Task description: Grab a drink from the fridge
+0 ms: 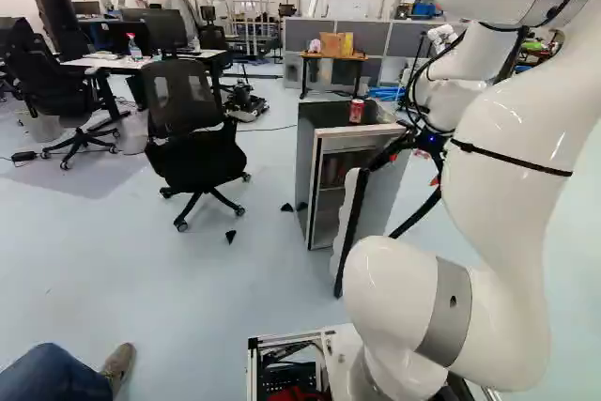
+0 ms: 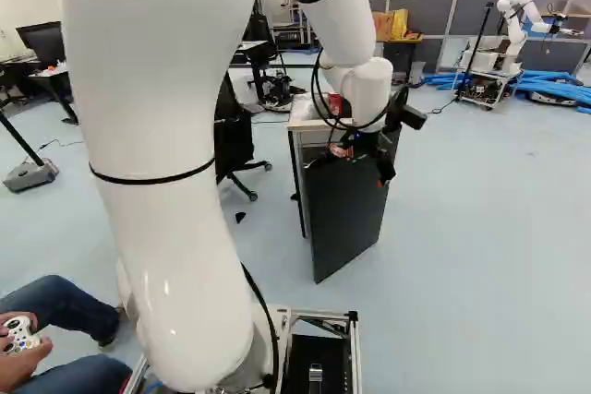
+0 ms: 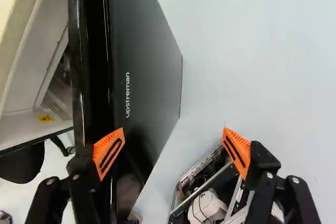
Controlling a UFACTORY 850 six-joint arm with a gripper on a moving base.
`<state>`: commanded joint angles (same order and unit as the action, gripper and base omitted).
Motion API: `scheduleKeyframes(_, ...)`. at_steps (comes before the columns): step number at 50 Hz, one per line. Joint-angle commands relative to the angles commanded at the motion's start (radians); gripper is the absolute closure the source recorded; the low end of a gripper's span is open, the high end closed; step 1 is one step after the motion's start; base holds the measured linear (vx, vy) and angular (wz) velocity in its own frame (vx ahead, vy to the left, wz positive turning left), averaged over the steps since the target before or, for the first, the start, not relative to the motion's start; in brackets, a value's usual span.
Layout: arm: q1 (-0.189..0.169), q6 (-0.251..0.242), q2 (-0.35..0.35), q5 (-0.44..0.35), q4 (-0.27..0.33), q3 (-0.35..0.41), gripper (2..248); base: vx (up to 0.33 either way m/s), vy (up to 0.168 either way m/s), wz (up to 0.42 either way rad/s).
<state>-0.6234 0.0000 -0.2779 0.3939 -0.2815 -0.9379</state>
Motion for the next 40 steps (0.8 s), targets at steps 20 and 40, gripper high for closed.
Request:
scheduleKeyframes(20, 0.035, 0.000, -0.033, 0.000, 0.044, 0.018, 3, 0.000, 0.000, 0.000)
scheduleKeyframes(40, 0.079, 0.000, -0.007, -0.036, 0.097, 0.053, 3, 0.000, 0.000, 0.000)
